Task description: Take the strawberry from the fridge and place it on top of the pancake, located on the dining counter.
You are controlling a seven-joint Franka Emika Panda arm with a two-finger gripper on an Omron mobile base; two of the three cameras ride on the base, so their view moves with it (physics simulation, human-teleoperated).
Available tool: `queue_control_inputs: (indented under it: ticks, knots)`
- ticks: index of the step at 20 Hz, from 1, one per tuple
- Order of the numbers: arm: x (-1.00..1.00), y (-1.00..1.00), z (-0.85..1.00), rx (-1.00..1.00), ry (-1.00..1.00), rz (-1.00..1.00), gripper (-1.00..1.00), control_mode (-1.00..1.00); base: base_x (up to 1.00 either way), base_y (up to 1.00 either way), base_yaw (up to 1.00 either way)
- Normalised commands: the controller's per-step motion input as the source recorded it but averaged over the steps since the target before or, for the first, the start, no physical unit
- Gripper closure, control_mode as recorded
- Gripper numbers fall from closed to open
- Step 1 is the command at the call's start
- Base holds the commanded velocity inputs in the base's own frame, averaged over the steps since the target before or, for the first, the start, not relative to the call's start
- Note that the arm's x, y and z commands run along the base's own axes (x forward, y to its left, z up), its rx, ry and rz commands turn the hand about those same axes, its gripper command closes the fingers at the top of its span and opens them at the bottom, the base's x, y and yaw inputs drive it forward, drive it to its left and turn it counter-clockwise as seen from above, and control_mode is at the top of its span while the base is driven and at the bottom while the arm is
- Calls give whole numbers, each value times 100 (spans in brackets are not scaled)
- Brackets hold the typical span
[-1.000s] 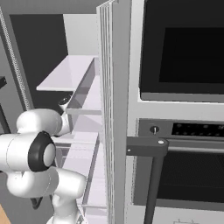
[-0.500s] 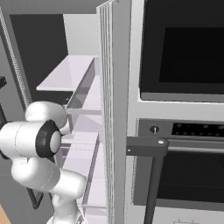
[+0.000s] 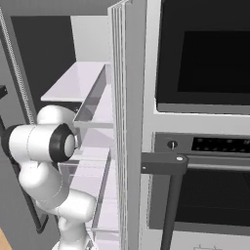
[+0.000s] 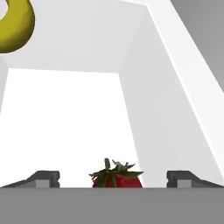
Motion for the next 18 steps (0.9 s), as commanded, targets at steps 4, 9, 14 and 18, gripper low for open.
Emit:
queue_control_inputs:
  ticks: [4, 9, 14, 18]
  knots:
    - [-1, 0, -9, 0, 0, 2, -100, -100, 0, 0, 0]
    - [-27, -17, -3, 4, 0, 0, -100, -100, 0, 0, 0]
    - [-16, -7, -5, 2, 0, 0, -100, -100, 0, 0, 0]
    - [17, 2, -15, 0, 0, 0, -100, -100, 0, 0, 0]
